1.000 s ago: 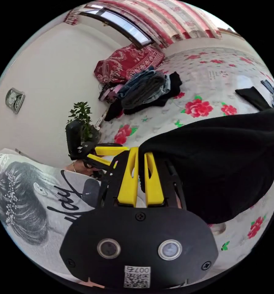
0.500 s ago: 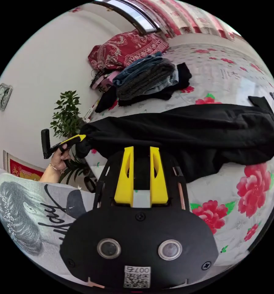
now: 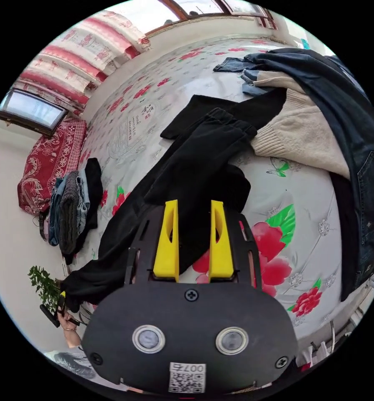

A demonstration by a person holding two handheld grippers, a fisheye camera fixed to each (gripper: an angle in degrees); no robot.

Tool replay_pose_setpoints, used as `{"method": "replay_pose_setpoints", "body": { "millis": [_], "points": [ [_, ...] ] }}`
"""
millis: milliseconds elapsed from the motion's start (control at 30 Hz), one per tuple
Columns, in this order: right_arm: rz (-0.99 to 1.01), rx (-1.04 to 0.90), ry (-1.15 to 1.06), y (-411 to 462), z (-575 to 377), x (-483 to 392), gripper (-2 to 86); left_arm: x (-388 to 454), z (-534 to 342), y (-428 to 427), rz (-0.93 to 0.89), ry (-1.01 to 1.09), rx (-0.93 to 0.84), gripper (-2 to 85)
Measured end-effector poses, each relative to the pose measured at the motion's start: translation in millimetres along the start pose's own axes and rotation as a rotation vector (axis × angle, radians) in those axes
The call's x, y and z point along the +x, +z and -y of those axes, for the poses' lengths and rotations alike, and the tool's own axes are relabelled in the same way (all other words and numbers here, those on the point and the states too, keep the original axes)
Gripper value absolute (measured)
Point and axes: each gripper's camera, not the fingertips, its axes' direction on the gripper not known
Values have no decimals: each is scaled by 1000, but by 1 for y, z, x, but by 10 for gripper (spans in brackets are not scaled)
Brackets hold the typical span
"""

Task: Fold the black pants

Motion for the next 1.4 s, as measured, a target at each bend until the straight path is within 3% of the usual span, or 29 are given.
{"method": "replay_pose_setpoints", "body": {
  "millis": [167,233,367,500,600,700,767,833,900,1000,1200,1333,1400],
  "points": [
    [113,-64,115,4,59,44,7,1,40,-19,-48,25,69,44],
    [310,43,75,-46,80,50,2,6,63,-41,-61,84,127,42],
    [494,239,-45,-164,87,50,-1,16,80,-90,-76,178,249,42],
    [550,487,-224,-311,23,66,-2,22,45,-147,-56,297,364,43],
    [466,529,-303,-359,-52,89,0,17,-10,-162,-13,352,362,44],
    [303,396,-311,-336,-120,115,5,-3,-68,-144,35,288,215,52],
    [165,245,-253,-284,-154,135,13,-21,-103,-119,52,209,87,61],
    [-4,-31,-99,-190,-189,175,24,-47,-148,-89,81,42,-57,64],
    [-61,-158,-32,-139,-214,199,30,-57,-172,-84,102,-59,-70,63],
    [-78,-140,36,-116,-232,224,35,-55,-185,-81,97,-137,-43,63],
    [-152,54,44,-126,-199,244,34,-6,-160,-18,163,-8,-143,57],
    [-180,-12,-4,-72,-176,244,28,13,-154,47,274,-8,-296,36],
    [-214,-94,-16,-38,-173,244,21,22,-157,55,317,33,-274,14]
  ]
}}
